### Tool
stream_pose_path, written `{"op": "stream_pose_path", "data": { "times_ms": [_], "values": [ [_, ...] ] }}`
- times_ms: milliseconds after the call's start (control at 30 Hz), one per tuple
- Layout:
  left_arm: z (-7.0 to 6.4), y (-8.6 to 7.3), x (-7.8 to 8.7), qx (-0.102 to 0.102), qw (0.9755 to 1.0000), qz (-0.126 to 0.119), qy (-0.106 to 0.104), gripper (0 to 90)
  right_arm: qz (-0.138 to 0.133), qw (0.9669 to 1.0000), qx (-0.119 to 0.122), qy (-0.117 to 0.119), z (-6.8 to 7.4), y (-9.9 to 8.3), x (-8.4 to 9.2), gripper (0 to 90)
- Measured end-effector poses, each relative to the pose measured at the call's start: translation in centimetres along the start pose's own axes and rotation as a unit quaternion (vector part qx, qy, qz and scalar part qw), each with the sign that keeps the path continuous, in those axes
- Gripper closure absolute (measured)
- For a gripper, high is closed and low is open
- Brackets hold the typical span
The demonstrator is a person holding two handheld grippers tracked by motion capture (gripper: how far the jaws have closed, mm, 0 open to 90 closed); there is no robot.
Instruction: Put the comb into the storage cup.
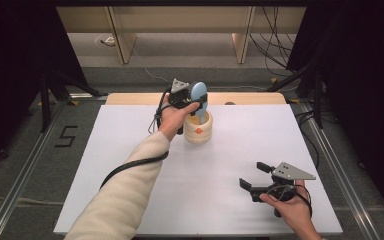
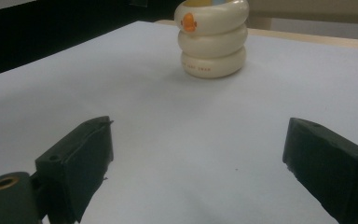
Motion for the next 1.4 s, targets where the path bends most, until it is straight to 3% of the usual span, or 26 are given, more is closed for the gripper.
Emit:
{"op": "stream_pose_path", "data": {
  "times_ms": [733, 1400],
  "values": [
    [1.6, -0.3, 0.7, 0.050, 0.9987, -0.003, 0.011, 47.2, 0.002, 1.0000, 0.001, 0.001, 0.1, -0.1, -0.1, 9.4],
    [2.7, -0.6, 1.3, 0.067, 0.9975, -0.002, 0.022, 44.4, 0.004, 1.0000, 0.000, 0.002, 0.1, -0.1, -0.2, 9.4]
  ]
}}
Point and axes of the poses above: each handheld gripper's, and its own axes: x roughly backward along the jaws, y roughly out of its top, z roughly to its left, the point moved 7 cm from there along -x, roughly forward along the jaws, and after that the axes turned 8 degrees about z, right-handed, at the moved point
